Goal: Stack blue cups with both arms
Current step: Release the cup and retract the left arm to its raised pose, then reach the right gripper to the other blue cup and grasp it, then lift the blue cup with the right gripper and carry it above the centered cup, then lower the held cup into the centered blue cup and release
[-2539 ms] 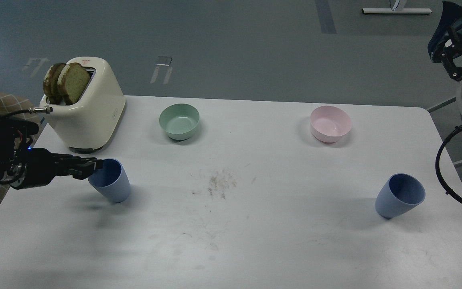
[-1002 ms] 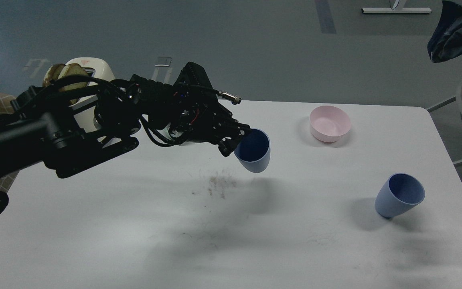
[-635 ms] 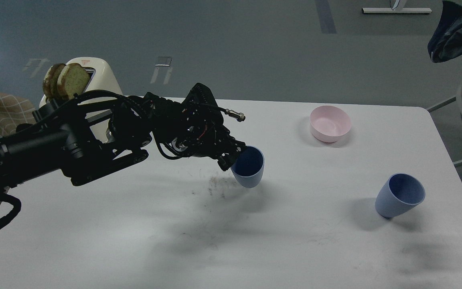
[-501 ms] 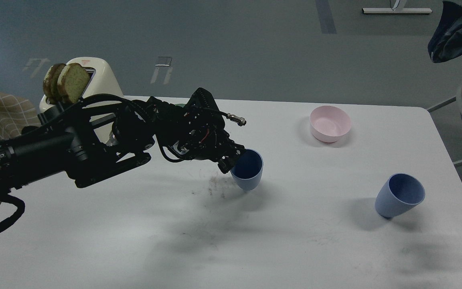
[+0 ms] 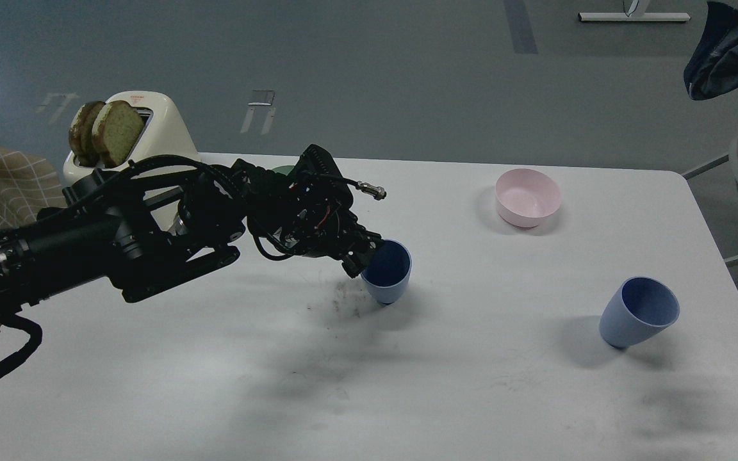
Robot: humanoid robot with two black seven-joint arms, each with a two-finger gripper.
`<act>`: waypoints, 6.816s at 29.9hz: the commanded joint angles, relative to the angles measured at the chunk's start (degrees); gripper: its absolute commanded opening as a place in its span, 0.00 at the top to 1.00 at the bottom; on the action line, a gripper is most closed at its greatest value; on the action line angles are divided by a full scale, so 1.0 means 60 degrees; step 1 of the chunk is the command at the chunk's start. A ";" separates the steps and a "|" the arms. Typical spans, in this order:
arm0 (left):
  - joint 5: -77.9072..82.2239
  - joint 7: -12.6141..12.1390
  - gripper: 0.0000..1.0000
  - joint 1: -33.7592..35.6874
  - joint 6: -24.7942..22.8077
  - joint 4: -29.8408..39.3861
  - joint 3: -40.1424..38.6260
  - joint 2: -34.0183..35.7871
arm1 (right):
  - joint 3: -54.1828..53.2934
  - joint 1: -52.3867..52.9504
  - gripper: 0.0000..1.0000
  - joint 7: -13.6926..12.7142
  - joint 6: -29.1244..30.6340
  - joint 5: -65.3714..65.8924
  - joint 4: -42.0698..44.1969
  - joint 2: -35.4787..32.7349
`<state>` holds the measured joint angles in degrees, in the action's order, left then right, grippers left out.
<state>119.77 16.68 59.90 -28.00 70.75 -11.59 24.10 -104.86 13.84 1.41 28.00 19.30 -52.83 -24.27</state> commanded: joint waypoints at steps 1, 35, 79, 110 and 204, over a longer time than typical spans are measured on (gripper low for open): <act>-0.0433 0.0047 0.36 0.0079 0.0000 0.0000 -0.0060 0.0041 | 0.0001 -0.0036 0.00 0.0000 0.0000 -0.0009 -0.0014 -0.0042; -1.7057 -0.0026 0.02 -0.4313 0.0155 -0.1551 -1.0109 0.1550 | 0.0847 0.0081 0.00 0.0000 0.0000 0.9373 -0.5562 -0.3569; -1.8146 -0.0583 0.02 -0.4593 0.0932 -0.2080 -0.9363 0.1652 | 0.7633 -0.0857 0.48 -0.0381 0.0000 1.3555 -0.6371 -0.5565; -1.8146 -0.0583 0.02 -0.4520 0.0946 -0.2008 -0.9011 0.1843 | 0.5054 0.1113 1.00 -0.0440 0.0000 1.2473 -0.6386 -0.4643; -1.8160 -0.0568 0.02 -0.4183 0.0917 -0.1963 -0.9025 0.1799 | 1.3905 0.7713 0.32 -0.1114 0.0000 1.2398 -0.4028 0.0471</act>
<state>10.81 13.26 34.81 -22.50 58.97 -65.74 34.84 -19.10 60.11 -5.29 28.00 93.96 -77.01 -21.48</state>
